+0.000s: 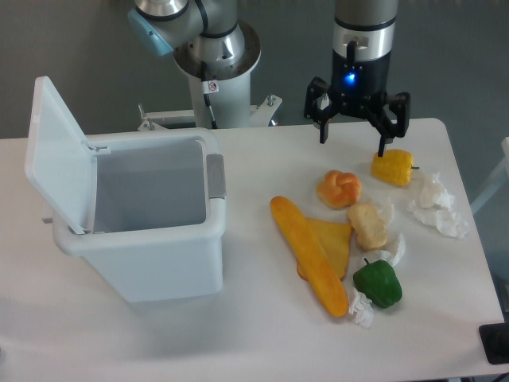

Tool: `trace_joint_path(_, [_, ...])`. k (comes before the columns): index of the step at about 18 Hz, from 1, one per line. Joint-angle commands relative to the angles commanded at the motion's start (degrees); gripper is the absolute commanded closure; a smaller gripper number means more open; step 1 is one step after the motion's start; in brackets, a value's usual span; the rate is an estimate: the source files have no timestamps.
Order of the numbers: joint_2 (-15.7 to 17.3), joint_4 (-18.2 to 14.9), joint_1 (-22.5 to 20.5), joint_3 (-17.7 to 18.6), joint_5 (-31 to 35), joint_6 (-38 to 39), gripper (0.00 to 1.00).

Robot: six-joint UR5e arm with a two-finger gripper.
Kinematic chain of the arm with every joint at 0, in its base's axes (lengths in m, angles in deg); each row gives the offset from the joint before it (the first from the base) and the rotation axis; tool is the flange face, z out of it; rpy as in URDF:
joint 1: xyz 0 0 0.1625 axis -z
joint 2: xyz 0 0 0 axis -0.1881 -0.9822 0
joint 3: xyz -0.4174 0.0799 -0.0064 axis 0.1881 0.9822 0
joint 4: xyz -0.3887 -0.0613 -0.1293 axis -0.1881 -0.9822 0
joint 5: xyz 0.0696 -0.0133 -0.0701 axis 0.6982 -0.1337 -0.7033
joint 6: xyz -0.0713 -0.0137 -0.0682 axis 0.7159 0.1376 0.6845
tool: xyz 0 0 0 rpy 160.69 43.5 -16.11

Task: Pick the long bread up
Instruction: 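Move the open gripper toward the long yellow bread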

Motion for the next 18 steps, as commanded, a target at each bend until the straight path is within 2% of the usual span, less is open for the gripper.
trace_joint_path(10, [-0.44, -0.26, 0.18, 0.0, 0.0, 1.4, 0.0])
trace_joint_path(15, [-1.75, -0.26, 0.53, 0.44, -0.35, 7.45, 0.0])
trace_joint_path(18, [-2.02, 0.17, 0.7, 2.02, -0.53, 11.42, 0.0])
